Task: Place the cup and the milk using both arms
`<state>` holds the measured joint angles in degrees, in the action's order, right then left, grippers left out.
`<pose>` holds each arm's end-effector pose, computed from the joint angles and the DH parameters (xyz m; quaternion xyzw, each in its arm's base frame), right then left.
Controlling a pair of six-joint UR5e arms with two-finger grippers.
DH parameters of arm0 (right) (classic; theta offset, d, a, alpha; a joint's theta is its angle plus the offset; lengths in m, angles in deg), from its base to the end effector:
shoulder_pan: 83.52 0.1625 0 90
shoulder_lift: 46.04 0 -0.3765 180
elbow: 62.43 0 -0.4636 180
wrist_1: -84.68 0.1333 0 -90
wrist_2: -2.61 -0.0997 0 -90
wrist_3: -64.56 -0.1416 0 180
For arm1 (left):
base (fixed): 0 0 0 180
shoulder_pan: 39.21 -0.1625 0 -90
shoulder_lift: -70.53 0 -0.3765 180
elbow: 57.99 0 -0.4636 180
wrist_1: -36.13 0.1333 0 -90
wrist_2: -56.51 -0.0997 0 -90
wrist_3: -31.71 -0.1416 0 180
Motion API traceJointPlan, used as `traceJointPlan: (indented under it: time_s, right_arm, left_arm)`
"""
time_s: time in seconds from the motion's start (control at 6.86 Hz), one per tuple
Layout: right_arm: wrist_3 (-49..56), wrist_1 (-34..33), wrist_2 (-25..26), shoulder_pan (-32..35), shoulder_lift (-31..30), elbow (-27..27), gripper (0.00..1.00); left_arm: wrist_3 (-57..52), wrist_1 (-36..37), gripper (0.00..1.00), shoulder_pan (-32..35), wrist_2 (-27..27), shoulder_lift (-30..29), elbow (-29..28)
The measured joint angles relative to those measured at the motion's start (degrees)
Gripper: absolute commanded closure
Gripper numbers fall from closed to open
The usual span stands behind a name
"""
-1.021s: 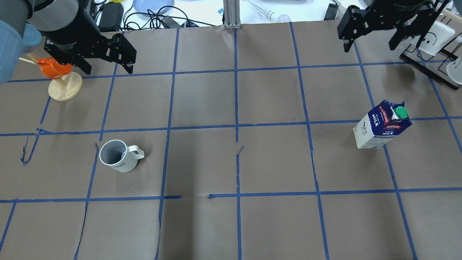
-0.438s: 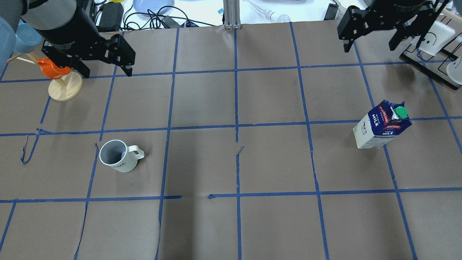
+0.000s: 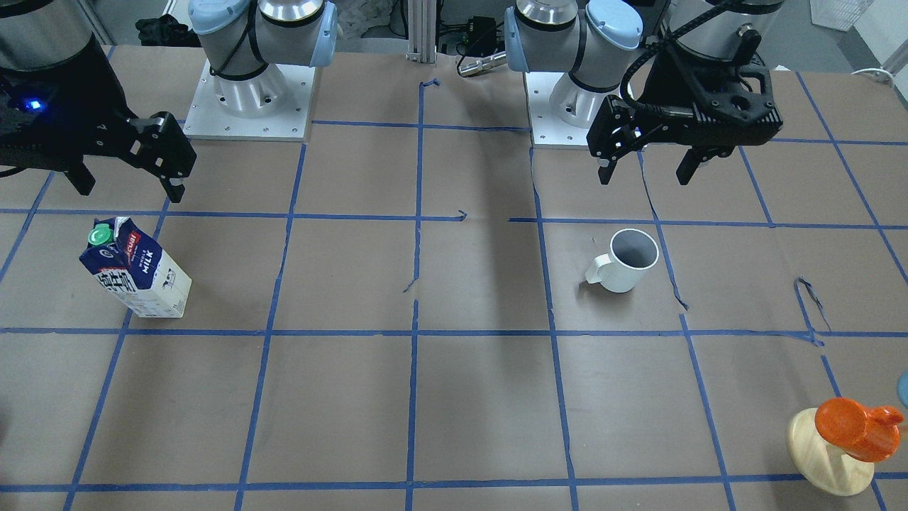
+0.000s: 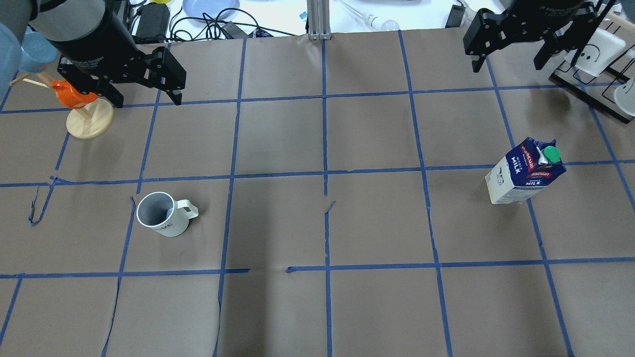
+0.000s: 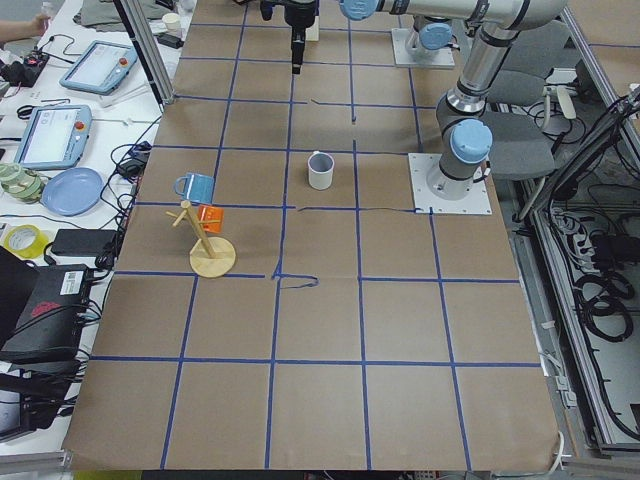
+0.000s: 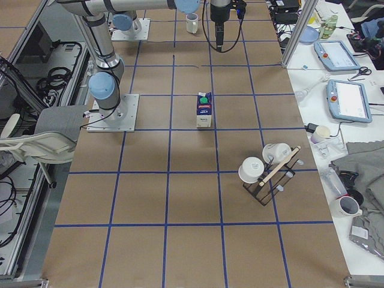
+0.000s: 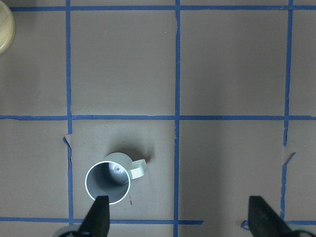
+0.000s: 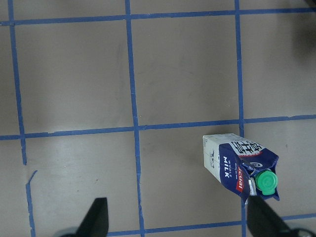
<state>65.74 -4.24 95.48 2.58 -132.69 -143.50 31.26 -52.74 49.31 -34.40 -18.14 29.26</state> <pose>0.0855 -0.6011 0.4503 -0.0247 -0.9986 0.0381 0.0267 -0.1164 -0.5690 0.4399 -0.0093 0.9989 -0.0453 0.0087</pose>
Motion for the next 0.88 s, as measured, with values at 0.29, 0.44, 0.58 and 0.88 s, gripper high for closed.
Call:
traceJointPlan:
  time_s: [0.29,0.44,0.58,0.88]
  right_arm:
    - [0.0,0.0,0.0,0.0,0.1,0.0,0.0]
    - [0.0,0.0,0.0,0.0,0.1,0.0,0.0]
    - [0.0,0.1,0.0,0.0,0.1,0.0,0.0]
    - [0.0,0.2,-0.1,-0.1,0.1,0.0,0.0]
  left_arm:
    - [-0.6,-0.2,0.0,-0.4,-0.1,0.1,0.6]
    - [-0.7,-0.6,0.0,-0.6,-0.1,0.1,0.6]
    - [-0.8,-0.6,0.0,-0.7,-0.1,0.0,0.6]
    - [-6.4,-0.2,0.0,-3.4,-0.1,-0.5,2.1]
